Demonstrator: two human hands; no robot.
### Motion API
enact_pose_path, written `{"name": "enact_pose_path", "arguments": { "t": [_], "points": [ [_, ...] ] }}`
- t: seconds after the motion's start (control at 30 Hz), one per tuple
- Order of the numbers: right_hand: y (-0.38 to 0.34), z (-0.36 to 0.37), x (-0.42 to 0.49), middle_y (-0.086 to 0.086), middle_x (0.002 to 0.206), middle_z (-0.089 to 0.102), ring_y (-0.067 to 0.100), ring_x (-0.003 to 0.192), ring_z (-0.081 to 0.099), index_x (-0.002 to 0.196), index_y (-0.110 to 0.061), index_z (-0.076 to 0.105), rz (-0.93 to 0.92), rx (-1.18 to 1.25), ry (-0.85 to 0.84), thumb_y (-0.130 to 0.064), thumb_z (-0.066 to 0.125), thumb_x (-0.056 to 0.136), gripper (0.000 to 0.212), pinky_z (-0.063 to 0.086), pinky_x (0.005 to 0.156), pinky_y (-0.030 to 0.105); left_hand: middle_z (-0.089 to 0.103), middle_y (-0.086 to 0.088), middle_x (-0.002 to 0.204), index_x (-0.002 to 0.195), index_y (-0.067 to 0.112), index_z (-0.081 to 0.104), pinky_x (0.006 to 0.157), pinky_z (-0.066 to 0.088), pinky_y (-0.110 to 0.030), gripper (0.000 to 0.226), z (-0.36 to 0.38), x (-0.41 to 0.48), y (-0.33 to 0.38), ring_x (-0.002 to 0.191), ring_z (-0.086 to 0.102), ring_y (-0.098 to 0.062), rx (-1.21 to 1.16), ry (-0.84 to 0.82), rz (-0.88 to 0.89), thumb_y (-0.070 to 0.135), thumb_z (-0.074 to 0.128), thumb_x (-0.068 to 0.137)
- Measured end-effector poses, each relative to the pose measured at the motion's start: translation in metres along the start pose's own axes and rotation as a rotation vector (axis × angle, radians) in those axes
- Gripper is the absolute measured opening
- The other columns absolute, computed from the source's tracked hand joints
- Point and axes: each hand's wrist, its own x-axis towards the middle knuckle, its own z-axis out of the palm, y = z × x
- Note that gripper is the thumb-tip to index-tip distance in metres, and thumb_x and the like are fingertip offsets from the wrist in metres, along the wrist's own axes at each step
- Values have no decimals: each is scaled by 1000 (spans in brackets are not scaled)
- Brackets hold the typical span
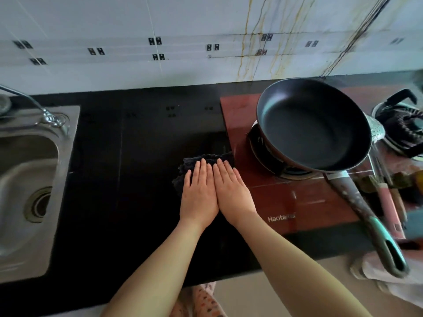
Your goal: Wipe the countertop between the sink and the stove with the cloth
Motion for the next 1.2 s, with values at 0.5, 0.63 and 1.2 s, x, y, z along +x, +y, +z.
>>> {"name": "enact_pose_path", "arguments": {
  "t": [0.5, 0.63, 1.2],
  "points": [
    [-21, 15, -121, 13, 149, 36, 24, 139, 29, 141, -7, 36, 9, 84, -13, -23, 63, 82, 67, 24, 114, 41, 28, -21, 150, 143, 0, 28, 113, 18, -49, 59, -2, -110, 26, 141, 19, -32, 47, -94, 81, 26, 28, 90],
    [-23, 21, -141, 12, 150, 33, 25, 140, 27, 142, -7, 36, 16, 108, -45, -21, 72, 77, 75, 16, 110, 41, 36, -21, 146, 139, -1, 36, 110, 24, -49, 57, -4, -128, 30, 138, 29, -33, 7, -99, 127, 24, 28, 88],
    [-142, 23, -85, 19, 155, -5, 32, 142, -11, 147, 1, 4, -72, 61, -48, -21, 52, 91, 77, -3, 115, 46, 18, -10, 155, 146, 8, 18, 113, 4, -38, 57, -20, -139, -97, 144, 9, -18, 5, -71, 56, 30, 30, 95]
  ]
}}
